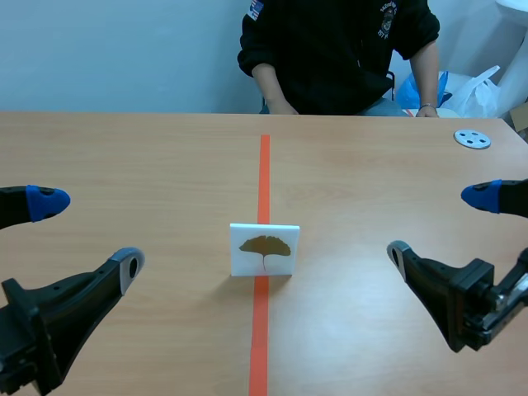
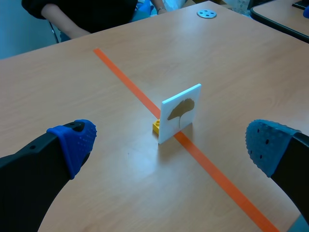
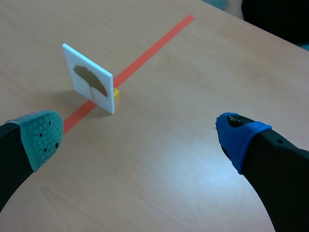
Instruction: Sort the leaf by its shape. The table is split by an orange tape line. A compound leaf with several leaflets goes to the left side, a simple leaf with one blade goes to the right side. Return to the home posture when a red brick is placed on the table.
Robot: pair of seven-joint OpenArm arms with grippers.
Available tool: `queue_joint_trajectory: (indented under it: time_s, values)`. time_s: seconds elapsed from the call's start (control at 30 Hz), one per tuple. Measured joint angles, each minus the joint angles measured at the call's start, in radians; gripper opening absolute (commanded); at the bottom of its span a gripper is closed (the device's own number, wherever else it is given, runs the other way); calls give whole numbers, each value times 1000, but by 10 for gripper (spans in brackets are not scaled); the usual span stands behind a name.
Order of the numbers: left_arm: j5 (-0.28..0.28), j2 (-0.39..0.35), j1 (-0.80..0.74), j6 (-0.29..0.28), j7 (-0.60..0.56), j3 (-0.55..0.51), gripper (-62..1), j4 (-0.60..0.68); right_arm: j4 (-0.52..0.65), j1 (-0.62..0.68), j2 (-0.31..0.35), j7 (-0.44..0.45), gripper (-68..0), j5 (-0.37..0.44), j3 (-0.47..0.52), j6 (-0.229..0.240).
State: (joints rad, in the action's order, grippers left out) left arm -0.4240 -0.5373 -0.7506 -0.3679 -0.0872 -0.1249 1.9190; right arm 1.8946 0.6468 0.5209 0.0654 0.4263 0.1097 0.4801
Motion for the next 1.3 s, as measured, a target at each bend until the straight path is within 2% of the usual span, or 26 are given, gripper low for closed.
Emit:
queue_joint_trajectory:
  time_s: [0.3,0.37,0.5,0.63,0.73,0.93,1.03,1.3]
  values:
    - [11,0,2,-11,79,0,14,0,-57,-48,0,-7,4,0,-45,0]
    - [34,0,9,-19,124,0,14,-1,-57,-48,0,-7,4,0,-45,0]
    - [61,0,69,-27,129,23,14,-40,-57,-48,0,-7,4,0,-45,0]
    - [67,0,153,-38,124,76,14,-127,-57,-48,0,-9,4,0,-45,0]
    - [114,0,218,-46,121,128,14,-211,-57,-48,0,-16,4,0,-45,0]
    - [120,6,368,-45,60,236,14,-387,-57,-48,0,-18,4,0,-45,0]
    - [171,22,452,-45,39,297,14,-468,-57,-48,0,-18,4,0,-45,0]
    - [250,84,647,-45,-41,491,14,-682,-57,-48,0,-19,4,0,-44,0]
